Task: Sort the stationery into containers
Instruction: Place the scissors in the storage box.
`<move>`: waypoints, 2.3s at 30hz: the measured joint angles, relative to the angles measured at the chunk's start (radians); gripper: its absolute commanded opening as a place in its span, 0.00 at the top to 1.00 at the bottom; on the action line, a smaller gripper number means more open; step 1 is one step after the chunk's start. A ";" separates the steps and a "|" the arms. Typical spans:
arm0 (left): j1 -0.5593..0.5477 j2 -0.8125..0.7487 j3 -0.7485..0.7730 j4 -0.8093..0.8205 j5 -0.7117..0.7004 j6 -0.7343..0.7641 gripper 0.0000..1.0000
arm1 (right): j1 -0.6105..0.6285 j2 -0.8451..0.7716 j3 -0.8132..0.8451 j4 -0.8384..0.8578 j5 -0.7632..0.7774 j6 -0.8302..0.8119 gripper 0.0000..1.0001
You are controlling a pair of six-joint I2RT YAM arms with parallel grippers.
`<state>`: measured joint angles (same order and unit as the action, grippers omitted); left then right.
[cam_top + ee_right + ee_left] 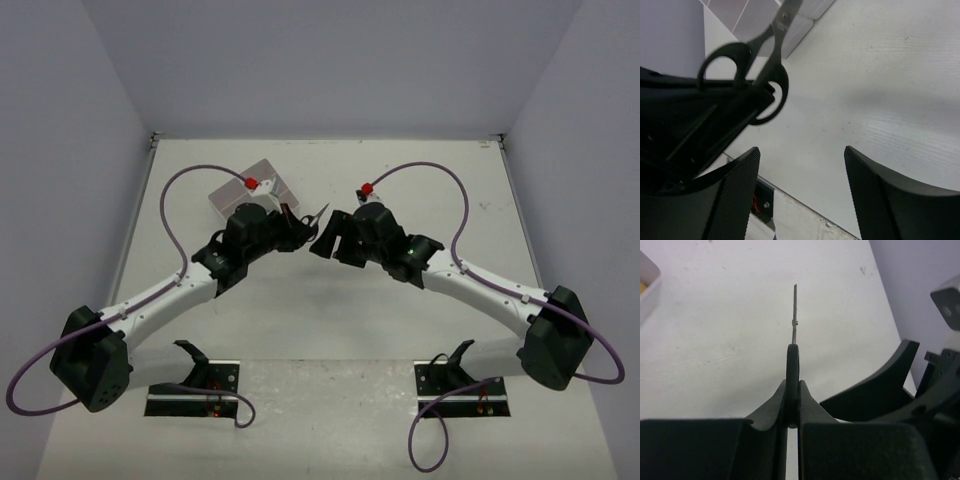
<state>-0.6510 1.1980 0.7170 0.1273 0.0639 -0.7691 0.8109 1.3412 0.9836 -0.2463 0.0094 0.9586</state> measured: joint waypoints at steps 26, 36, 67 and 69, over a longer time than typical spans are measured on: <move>0.134 0.227 0.501 -0.986 -0.317 0.856 1.00 | -0.221 -0.497 -0.189 -0.133 0.159 -0.314 0.12; 0.147 0.358 0.501 -0.970 -0.309 0.936 1.00 | -0.228 -0.523 -0.206 -0.146 0.162 -0.350 0.11; 0.230 0.396 0.547 -0.887 -0.269 0.944 0.42 | -0.230 -0.499 -0.240 -0.124 0.157 -0.366 0.11; 0.230 0.356 0.547 -0.880 -0.254 0.932 0.00 | -0.230 -0.494 -0.240 -0.123 0.157 -0.366 0.11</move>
<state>-0.4210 1.5539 1.2640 -0.7527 -0.1899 0.1632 0.5812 0.8477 0.7437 -0.3698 0.1661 0.5930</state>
